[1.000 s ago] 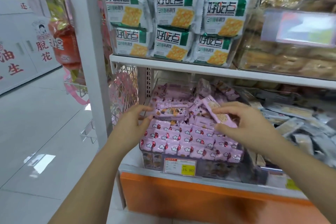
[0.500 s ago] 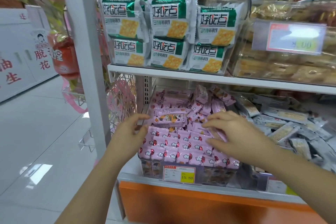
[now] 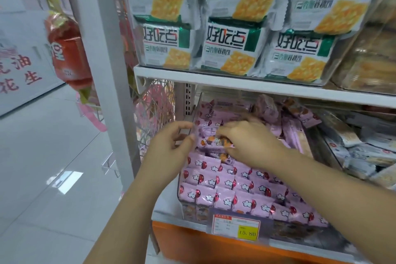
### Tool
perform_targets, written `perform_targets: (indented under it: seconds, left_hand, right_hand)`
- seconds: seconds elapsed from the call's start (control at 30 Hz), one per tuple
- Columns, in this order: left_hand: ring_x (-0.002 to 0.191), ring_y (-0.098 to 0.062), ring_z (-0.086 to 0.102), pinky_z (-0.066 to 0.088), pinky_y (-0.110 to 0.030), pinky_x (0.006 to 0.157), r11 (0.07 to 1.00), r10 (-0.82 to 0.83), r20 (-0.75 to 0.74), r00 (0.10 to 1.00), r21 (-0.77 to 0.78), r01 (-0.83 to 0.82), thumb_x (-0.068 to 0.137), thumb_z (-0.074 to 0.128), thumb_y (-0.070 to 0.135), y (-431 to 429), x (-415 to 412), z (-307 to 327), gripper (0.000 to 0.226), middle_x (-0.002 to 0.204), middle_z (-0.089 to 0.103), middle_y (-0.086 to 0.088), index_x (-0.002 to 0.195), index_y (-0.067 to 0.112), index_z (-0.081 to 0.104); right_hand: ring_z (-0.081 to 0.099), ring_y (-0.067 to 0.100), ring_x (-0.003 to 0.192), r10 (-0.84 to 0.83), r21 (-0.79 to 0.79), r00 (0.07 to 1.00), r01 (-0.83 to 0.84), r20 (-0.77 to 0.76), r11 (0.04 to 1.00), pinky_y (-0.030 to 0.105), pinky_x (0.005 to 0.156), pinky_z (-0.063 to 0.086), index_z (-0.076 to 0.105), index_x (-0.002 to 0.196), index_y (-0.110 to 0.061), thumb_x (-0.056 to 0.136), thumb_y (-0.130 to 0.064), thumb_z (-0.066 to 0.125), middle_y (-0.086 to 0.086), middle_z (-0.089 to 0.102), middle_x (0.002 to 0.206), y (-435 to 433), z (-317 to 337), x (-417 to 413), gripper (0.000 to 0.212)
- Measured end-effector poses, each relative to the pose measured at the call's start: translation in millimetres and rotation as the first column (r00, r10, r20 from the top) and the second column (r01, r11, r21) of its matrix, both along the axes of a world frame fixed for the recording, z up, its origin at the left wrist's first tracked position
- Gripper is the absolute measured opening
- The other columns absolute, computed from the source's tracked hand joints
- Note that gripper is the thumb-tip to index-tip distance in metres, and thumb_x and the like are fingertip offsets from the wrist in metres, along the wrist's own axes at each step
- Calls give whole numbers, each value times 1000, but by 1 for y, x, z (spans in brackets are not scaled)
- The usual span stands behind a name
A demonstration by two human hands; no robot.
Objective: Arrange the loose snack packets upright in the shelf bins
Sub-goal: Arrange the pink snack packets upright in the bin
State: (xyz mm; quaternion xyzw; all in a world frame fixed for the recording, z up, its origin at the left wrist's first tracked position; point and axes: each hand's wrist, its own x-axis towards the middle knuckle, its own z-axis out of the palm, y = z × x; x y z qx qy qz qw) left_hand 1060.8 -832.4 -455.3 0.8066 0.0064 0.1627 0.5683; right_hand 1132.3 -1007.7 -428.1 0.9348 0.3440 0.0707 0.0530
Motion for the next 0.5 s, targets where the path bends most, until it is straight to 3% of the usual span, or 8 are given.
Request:
perform_targets:
  seconds: [0.13, 0.23, 0.33, 0.4, 0.5]
  left_hand:
    - [85, 23, 52, 41, 1, 64, 996, -17, -5, 1000, 87, 18, 93, 59, 18, -2, 15, 2, 19, 105, 56, 22, 108, 31, 62]
    - [88, 22, 50, 38, 3, 64, 988, -44, -22, 999, 148, 47, 93, 58, 17, 0, 18, 4, 20, 114, 58, 12, 111, 27, 62]
    - [89, 19, 46, 35, 4, 63, 984, -40, -30, 999, 173, 45, 94, 58, 20, -3, 17, 6, 21, 108, 56, 17, 113, 28, 61]
    - [89, 16, 47, 36, -1, 66, 982, -27, -22, 999, 184, 30, 94, 57, 22, -7, 15, 6, 21, 102, 55, 23, 114, 28, 61]
    - [103, -5, 53, 45, -23, 83, 973, -33, -3, 999, 228, 32, 94, 58, 21, -9, 10, 1, 21, 114, 59, 9, 112, 29, 62]
  right_hand:
    - [54, 15, 112, -3, 125, 997, 13, -74, 992, 37, 100, 35, 53, 126, -31, 90, -24, 53, -7, 57, 121, -8, 14, -9, 37]
    - [55, 18, 108, 6, 278, 999, 6, -40, 960, 39, 95, 43, 56, 125, -28, 89, -23, 55, -5, 58, 118, -27, 29, -26, 36]
    - [54, 19, 103, -87, 405, 996, 81, -2, 911, 38, 94, 42, 60, 122, -23, 86, -22, 60, -4, 57, 111, -58, 34, -47, 36]
    - [54, 19, 97, -178, 478, 984, 147, 20, 866, 36, 89, 42, 62, 120, -20, 82, -19, 65, -7, 50, 100, -79, 31, -58, 37]
    - [56, 21, 93, -290, 559, 957, 239, 4, 794, 27, 83, 41, 64, 117, -15, 80, -13, 66, -7, 43, 97, -101, 26, -71, 37]
